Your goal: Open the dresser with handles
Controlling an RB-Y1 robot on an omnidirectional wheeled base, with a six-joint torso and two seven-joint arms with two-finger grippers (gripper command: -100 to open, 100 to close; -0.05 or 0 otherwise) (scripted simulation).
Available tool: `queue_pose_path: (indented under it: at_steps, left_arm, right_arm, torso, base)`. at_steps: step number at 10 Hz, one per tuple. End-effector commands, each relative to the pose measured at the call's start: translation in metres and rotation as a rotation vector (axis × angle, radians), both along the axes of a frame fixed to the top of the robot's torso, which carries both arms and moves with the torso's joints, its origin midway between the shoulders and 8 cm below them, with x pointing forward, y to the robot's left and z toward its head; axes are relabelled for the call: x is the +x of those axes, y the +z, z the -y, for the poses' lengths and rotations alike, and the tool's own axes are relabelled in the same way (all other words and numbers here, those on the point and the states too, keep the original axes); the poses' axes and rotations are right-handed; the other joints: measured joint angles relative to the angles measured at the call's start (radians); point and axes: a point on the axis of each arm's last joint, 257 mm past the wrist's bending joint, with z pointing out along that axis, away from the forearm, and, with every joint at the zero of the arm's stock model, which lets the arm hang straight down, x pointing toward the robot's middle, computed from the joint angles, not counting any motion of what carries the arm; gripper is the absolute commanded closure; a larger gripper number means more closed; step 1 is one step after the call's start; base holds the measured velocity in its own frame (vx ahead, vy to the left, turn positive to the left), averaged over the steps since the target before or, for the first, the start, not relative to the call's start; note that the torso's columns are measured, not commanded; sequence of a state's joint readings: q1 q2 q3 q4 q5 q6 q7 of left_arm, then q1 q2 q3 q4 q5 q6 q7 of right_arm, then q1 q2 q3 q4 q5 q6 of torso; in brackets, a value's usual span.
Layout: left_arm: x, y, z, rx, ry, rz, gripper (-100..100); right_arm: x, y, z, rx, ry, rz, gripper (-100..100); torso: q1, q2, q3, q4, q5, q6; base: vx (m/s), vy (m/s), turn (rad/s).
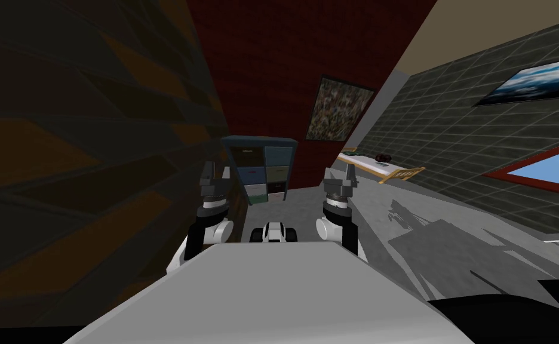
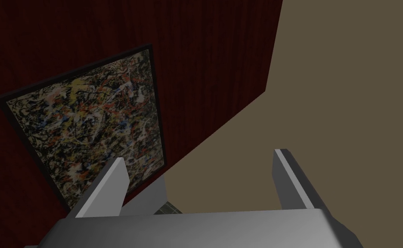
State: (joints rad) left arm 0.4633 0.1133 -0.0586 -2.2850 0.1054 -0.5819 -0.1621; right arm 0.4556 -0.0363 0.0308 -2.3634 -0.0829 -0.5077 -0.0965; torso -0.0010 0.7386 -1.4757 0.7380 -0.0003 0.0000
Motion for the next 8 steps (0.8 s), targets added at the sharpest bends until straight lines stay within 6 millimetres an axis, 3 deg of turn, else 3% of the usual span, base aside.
queue_pose_path:
  at_steps: [1, 8]
  left_arm:
    - [0.016, -0.018, 0.0, -0.018, -0.016, -0.031, -100]
    - [0.054, -0.068, 0.004, -0.076, -0.048, -0.112, -100]
  right_arm:
    - [0.0, 0.0, 0.0, 0.0, 0.0, 0.0, 0]
    - [0.0, 0.0, 0.0, 0.0, 0.0, 0.0, 0]
  torso:
    - [0.002, 0.0, 0.0, 0.0, 0.0, 0.0]
    - [0.002, 0.001, 0.001, 0.0, 0.001, 0.0]
  base:
    - [0.065, -0.054, 0.023]
    - [0.069, -0.079, 0.024]
